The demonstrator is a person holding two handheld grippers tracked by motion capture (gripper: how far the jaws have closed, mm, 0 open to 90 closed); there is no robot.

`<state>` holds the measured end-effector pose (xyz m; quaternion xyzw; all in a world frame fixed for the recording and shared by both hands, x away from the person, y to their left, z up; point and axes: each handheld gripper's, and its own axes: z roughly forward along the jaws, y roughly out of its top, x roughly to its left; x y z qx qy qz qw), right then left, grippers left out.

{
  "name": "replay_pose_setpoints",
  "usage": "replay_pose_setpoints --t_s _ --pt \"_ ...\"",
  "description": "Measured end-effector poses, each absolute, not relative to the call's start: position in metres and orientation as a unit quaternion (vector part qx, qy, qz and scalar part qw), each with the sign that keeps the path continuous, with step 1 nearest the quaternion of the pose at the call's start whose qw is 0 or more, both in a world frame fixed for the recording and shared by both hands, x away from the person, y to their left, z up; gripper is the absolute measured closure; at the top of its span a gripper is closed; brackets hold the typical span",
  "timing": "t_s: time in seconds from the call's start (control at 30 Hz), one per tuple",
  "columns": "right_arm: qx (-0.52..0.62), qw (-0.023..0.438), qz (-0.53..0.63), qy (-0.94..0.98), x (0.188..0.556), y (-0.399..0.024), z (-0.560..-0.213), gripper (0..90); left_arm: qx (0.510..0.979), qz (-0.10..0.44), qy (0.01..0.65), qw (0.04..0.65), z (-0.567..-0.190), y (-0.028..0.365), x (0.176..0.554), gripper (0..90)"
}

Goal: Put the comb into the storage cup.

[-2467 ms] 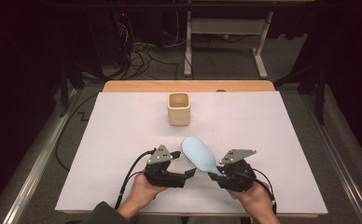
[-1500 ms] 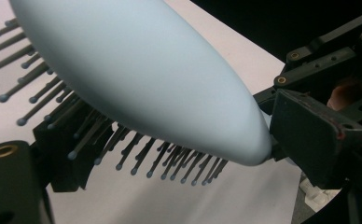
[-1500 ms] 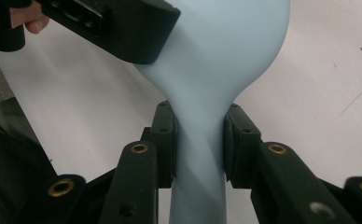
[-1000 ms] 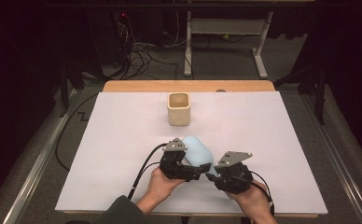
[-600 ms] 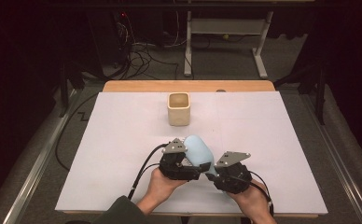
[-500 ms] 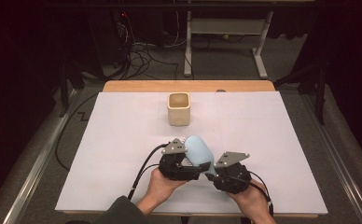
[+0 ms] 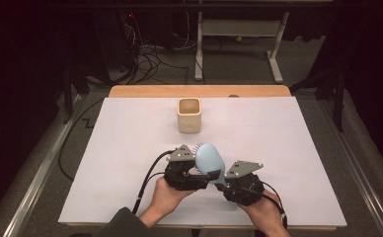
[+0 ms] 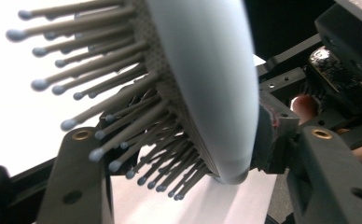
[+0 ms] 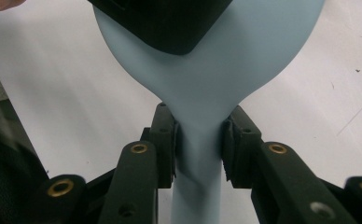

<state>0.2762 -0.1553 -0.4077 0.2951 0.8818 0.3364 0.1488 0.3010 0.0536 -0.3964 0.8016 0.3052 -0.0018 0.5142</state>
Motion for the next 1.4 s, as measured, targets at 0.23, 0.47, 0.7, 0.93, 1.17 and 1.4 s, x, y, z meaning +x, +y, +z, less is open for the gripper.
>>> replay_pose_setpoints --t_s 0.23,0.47,0.7,0.93,1.17,1.4 --pt "0.294 0.141 0.347 0.879 0.277 -0.157 -0.408 69.5 0.798 -0.024 0.312 0.515 -0.394 0.054 0.302 48.7" --pt "0.294 0.134 0.366 0.873 0.277 -0.159 -0.408 68.8 0.798 -0.025 0.308 0.517 -0.388 0.055 0.301 50.2" --pt "0.295 0.126 0.369 0.872 0.277 -0.159 -0.411 65.8 0.799 -0.020 0.304 0.519 -0.384 0.058 0.301 50.8" --pt "0.295 0.127 0.380 0.867 0.277 -0.162 -0.413 55.1 0.796 0.004 0.308 0.521 -0.378 0.068 0.301 51.0" --pt "0.295 0.140 0.396 0.858 0.277 -0.172 -0.415 46.2 0.800 0.021 0.308 0.515 -0.374 0.074 0.301 51.0" --pt "0.307 0.152 0.418 0.842 0.277 -0.188 -0.414 39.8 0.801 0.031 0.305 0.514 -0.370 0.078 0.300 51.2"
